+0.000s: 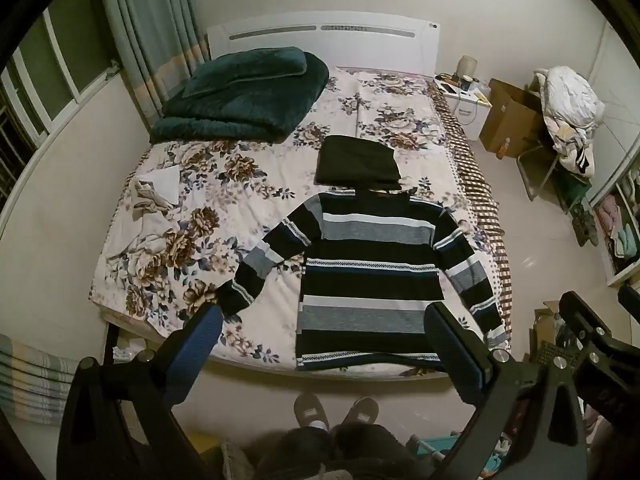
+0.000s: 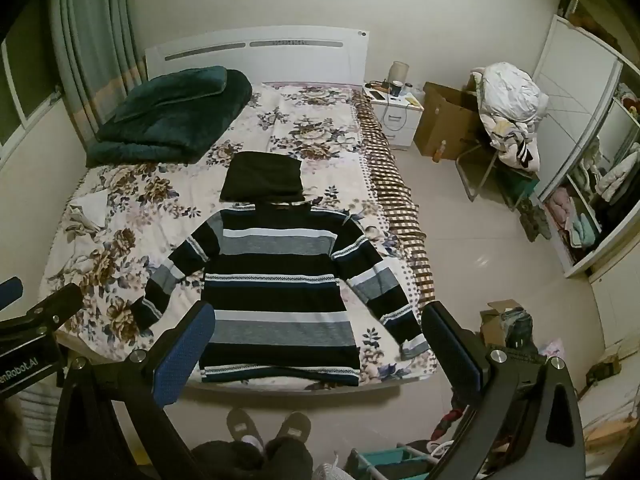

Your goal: Fold small clothes

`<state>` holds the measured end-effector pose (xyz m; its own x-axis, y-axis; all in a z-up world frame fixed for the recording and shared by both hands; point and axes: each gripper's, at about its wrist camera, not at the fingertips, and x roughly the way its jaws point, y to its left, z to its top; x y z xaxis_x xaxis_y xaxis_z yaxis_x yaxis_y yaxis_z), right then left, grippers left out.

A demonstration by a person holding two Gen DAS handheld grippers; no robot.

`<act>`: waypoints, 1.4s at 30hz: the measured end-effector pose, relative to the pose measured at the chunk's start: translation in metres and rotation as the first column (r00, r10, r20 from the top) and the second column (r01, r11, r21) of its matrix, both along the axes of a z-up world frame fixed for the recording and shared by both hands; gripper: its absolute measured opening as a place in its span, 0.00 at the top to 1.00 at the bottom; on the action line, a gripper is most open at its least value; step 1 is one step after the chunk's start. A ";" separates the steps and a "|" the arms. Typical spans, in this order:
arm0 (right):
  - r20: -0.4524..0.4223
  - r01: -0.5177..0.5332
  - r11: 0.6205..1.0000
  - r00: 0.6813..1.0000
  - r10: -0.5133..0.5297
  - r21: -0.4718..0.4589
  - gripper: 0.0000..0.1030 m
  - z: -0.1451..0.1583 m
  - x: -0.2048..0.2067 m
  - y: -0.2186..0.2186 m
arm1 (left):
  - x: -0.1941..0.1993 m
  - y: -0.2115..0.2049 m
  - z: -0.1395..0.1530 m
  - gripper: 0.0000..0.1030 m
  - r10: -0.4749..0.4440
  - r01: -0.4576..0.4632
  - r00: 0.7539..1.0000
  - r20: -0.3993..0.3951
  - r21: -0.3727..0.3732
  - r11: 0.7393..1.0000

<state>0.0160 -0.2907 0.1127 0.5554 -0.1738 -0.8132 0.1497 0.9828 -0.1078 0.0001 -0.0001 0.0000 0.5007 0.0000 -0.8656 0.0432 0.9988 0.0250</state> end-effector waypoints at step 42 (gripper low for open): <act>0.031 -0.015 1.000 0.999 0.015 0.009 0.00 0.024 -0.012 0.012 | 0.002 -0.004 0.020 0.00 -0.002 0.002 1.000 0.027 -0.009 1.000</act>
<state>0.0043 -0.2788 0.1368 0.5831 -0.1576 -0.7970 0.1380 0.9860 -0.0939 0.0021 -0.0043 0.0199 0.5237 -0.0090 -0.8518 0.0447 0.9989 0.0169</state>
